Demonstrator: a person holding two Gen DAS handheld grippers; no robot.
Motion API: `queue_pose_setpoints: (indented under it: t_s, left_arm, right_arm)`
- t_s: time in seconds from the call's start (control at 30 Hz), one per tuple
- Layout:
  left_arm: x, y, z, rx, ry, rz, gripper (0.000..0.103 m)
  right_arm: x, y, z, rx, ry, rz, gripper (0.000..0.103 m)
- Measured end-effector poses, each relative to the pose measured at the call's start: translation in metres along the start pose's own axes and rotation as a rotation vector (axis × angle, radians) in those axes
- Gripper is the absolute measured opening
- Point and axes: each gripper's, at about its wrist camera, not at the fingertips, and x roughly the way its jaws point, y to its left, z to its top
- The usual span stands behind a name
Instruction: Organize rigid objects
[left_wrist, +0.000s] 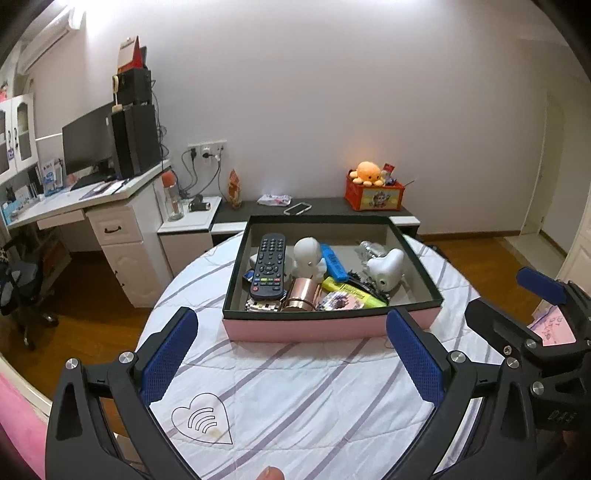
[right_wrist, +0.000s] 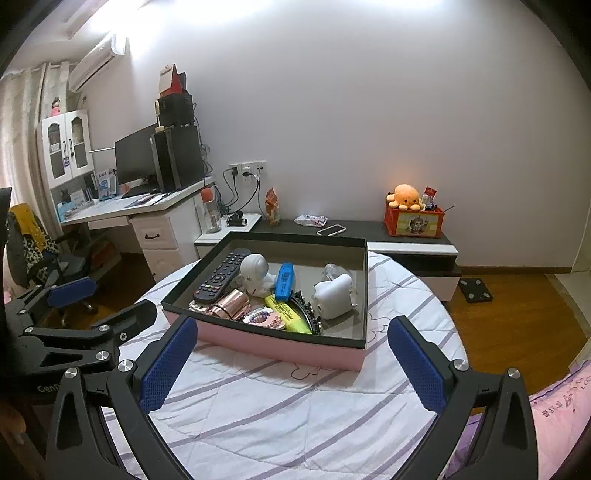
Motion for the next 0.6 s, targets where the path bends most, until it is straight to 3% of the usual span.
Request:
queue_pose_setpoints:
  t_s: [0.13, 0.6]
  left_arm:
    - [-0.019, -0.002, -0.002, 0.041, -0.04, -0.003, 0.103]
    - [-0.099, 0.012, 0.001, 0.008, -0.242, 0.048, 0.103]
  right_arm:
    - [-0.015, 0.002, 0.002, -0.003, -0.035, 0.005, 0.103]
    - [-0.072, 0.014, 0.012, -0.031, -0.2, -0.015, 0.103]
